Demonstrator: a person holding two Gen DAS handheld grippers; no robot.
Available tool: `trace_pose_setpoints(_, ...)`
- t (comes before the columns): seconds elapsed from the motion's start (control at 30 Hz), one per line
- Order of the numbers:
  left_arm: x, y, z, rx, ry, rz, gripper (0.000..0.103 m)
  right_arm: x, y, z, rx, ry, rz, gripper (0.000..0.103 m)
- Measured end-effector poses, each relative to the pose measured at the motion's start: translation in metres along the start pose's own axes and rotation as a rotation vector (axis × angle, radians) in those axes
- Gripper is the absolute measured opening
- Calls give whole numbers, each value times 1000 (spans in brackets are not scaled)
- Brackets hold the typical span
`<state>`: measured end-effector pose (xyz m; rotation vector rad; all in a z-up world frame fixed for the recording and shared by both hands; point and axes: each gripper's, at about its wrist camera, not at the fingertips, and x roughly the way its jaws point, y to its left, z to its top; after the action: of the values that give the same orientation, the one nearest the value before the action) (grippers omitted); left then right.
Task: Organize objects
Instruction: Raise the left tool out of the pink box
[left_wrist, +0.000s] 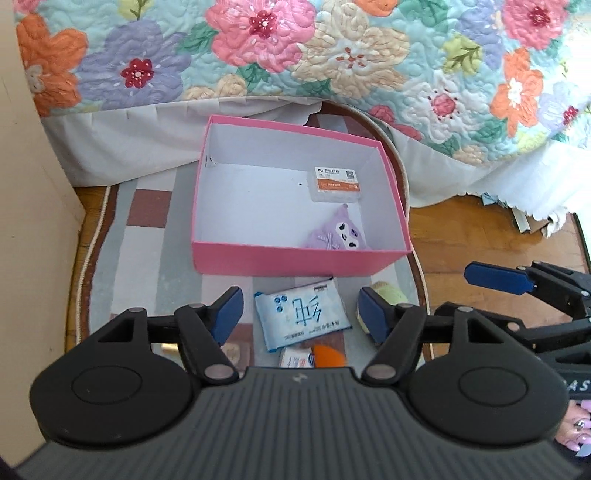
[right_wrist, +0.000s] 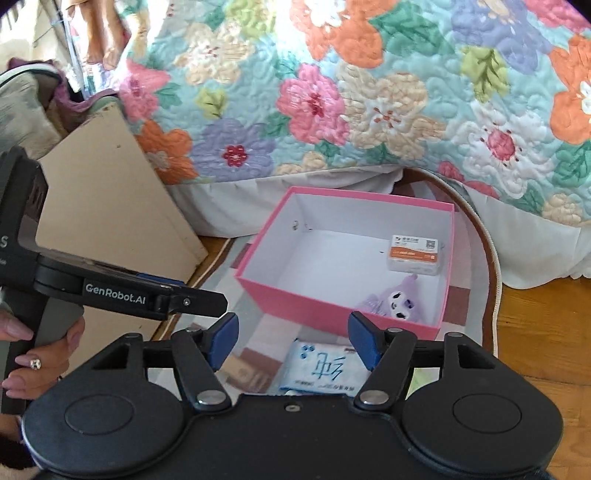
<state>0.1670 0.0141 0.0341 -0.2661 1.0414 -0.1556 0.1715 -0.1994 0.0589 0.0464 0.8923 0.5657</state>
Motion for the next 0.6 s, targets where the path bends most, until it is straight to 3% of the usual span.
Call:
trace_pose_setpoints(0.2, -23, 2, -19, -10, -5, 20, 69, -17, 24, -17, 5, -8, 26, 77)
trace_pose_setpoints(0.47, -40, -9, -54, 68, 12, 87, 74, -38, 55, -37, -69, 24, 22, 80)
trace_pose_setpoints(0.6, -35, -10, -72, 90, 45, 87, 75, -46, 71, -56, -120, 52, 4, 89)
